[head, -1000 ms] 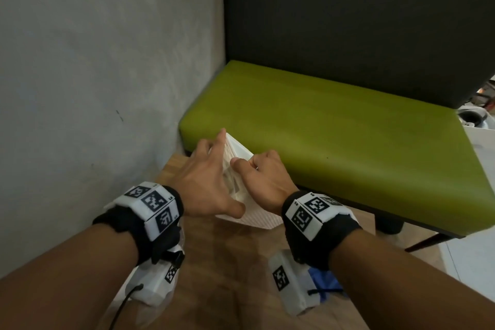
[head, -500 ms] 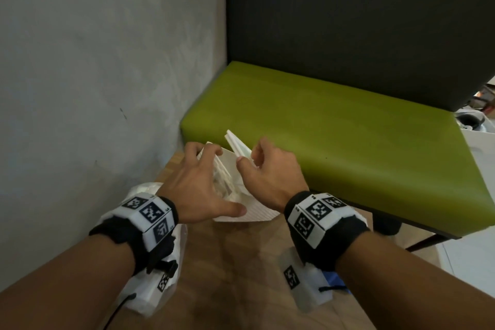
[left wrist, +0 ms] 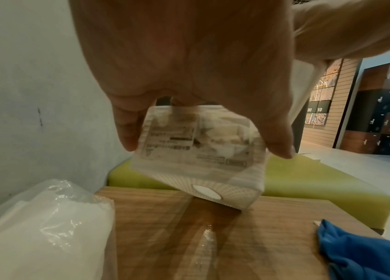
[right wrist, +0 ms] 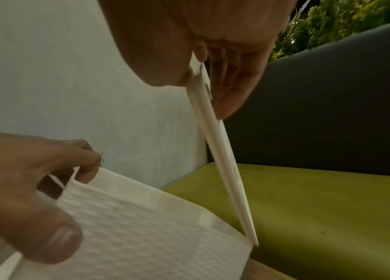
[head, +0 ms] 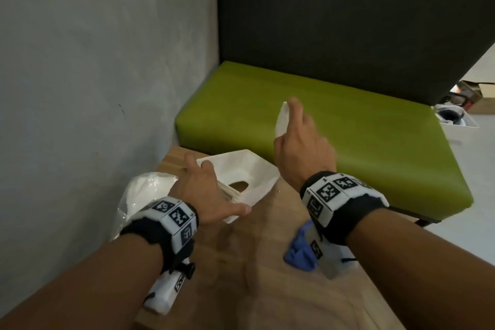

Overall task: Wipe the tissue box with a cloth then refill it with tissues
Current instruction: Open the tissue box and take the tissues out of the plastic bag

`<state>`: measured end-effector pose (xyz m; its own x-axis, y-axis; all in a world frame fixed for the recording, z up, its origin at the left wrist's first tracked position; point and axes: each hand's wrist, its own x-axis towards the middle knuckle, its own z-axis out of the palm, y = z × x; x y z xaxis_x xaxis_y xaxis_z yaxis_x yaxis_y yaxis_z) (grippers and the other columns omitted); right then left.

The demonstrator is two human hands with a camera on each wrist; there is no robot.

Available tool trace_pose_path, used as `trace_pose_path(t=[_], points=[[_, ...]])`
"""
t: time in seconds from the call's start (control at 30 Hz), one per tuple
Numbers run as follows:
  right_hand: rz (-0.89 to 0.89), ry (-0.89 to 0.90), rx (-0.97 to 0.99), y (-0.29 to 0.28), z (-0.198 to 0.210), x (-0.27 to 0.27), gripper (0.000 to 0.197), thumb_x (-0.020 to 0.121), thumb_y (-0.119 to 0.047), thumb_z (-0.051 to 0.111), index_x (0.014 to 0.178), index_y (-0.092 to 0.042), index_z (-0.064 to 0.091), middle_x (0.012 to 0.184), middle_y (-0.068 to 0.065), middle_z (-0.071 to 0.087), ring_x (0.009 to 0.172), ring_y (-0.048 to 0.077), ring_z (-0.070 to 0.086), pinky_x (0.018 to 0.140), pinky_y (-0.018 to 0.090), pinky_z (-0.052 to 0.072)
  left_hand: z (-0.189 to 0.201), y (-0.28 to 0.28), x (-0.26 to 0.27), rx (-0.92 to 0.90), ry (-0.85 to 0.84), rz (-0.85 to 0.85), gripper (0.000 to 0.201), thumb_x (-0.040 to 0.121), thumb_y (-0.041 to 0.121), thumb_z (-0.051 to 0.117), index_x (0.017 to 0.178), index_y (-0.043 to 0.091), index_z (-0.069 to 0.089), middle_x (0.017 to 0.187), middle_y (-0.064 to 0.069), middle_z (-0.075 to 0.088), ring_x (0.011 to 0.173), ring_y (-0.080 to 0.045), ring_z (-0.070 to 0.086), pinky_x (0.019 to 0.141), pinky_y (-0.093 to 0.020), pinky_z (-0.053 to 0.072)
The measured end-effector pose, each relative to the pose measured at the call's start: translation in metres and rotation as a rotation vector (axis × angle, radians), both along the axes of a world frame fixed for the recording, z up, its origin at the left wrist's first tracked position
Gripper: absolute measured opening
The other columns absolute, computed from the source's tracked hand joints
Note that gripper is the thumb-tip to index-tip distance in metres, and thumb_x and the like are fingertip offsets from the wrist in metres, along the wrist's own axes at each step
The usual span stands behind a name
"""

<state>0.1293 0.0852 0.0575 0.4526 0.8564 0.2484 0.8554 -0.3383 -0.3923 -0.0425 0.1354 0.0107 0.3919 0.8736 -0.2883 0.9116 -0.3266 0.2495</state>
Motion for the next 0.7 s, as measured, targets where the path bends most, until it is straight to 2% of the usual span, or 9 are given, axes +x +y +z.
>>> trace_pose_path(t=[0.1, 0.17, 0.23, 0.3, 0.33, 0.4, 0.5, 0.57, 0.7], points=[[-0.097, 0.076, -0.043, -0.015, -0.004, 0.006, 0.075, 0.087, -0.007, 0.051, 0.147, -0.032, 0.014, 0.116, 0.008, 0.042, 0.061, 0.029, 0.051, 0.054, 0.038, 0.046, -0.001, -0.009, 0.007, 0.004, -0.006, 0.020, 0.114, 0.046, 0.086, 0.069, 0.127, 0.009, 0.043, 0.141, -0.010, 0.023, 0.121, -0.034, 0.050, 0.098, -0.042, 0.048], [-0.180, 0.187, -0.099, -0.031, -0.014, 0.009, 0.074, 0.085, -0.005, 0.055, 0.145, -0.032, 0.021, 0.133, 0.013, 0.041, 0.077, 0.035, 0.056, 0.063, 0.040, 0.048, -0.005, -0.017, 0.010, 0.013, 0.002, 0.024, 0.113, 0.049, 0.086, 0.067, 0.127, 0.008, 0.045, 0.140, -0.009, 0.029, 0.119, -0.033, 0.052, 0.095, -0.042, 0.047], [-0.284, 0.326, -0.121, -0.049, -0.030, 0.010, 0.069, 0.085, -0.006, 0.057, 0.144, -0.028, 0.028, 0.139, 0.015, 0.040, 0.101, 0.041, 0.059, 0.077, 0.041, 0.050, -0.012, -0.027, 0.010, 0.032, 0.014, 0.025, 0.111, 0.049, 0.089, 0.064, 0.125, 0.009, 0.048, 0.137, -0.008, 0.033, 0.118, -0.032, 0.052, 0.095, -0.041, 0.046], [-0.375, 0.443, -0.136, -0.067, -0.048, 0.009, 0.066, 0.086, -0.006, 0.058, 0.145, -0.020, 0.031, 0.140, 0.016, 0.041, 0.115, 0.038, 0.055, 0.085, 0.036, 0.048, -0.021, -0.040, 0.011, 0.038, 0.022, 0.038, 0.109, 0.050, 0.089, 0.064, 0.123, 0.009, 0.051, 0.138, -0.008, 0.033, 0.118, -0.031, 0.050, 0.096, -0.041, 0.045], [-0.399, 0.479, -0.169, -0.075, -0.058, 0.006, 0.064, 0.088, -0.008, 0.057, 0.145, -0.017, 0.031, 0.139, 0.015, 0.044, 0.119, 0.036, 0.053, 0.083, 0.032, 0.045, -0.026, -0.047, 0.011, 0.029, 0.020, 0.049, 0.107, 0.051, 0.087, 0.065, 0.122, 0.009, 0.051, 0.140, -0.009, 0.031, 0.119, -0.031, 0.049, 0.095, -0.040, 0.044], [-0.460, 0.553, -0.206, -0.091, -0.080, -0.002, 0.063, 0.090, -0.013, 0.057, 0.147, -0.015, 0.030, 0.136, 0.015, 0.051, 0.121, 0.034, 0.053, 0.079, 0.028, 0.041, -0.039, -0.060, 0.010, -0.008, 0.003, 0.069, 0.100, 0.055, 0.082, 0.069, 0.120, 0.008, 0.051, 0.144, -0.010, 0.025, 0.116, -0.030, 0.052, 0.092, -0.038, 0.046], [-0.555, 0.681, -0.158, -0.106, -0.116, -0.016, 0.066, 0.087, -0.019, 0.061, 0.146, -0.020, 0.032, 0.137, 0.015, 0.054, 0.122, 0.036, 0.053, 0.096, 0.038, 0.046, -0.059, -0.076, 0.007, -0.010, 0.031, 0.062, 0.096, 0.055, 0.087, 0.063, 0.113, 0.010, 0.054, 0.139, -0.013, 0.029, 0.102, -0.031, 0.059, 0.089, -0.039, 0.052], [-0.587, 0.757, -0.167, -0.113, -0.137, -0.026, 0.067, 0.087, -0.020, 0.061, 0.146, -0.026, 0.031, 0.135, 0.014, 0.055, 0.117, 0.036, 0.057, 0.096, 0.045, 0.052, -0.071, -0.086, 0.004, -0.022, 0.061, 0.064, 0.094, 0.058, 0.086, 0.062, 0.114, 0.011, 0.054, 0.138, -0.013, 0.031, 0.105, -0.031, 0.058, 0.091, -0.039, 0.051], [-0.571, 0.828, -0.287, -0.134, -0.162, -0.033, 0.066, 0.093, -0.023, 0.056, 0.150, -0.031, 0.025, 0.132, 0.016, 0.055, 0.115, 0.037, 0.057, 0.088, 0.034, 0.047, -0.088, -0.101, -0.001, -0.046, 0.087, 0.092, 0.088, 0.067, 0.079, 0.063, 0.122, 0.011, 0.053, 0.145, -0.013, 0.026, 0.121, -0.029, 0.050, 0.100, -0.036, 0.045]])
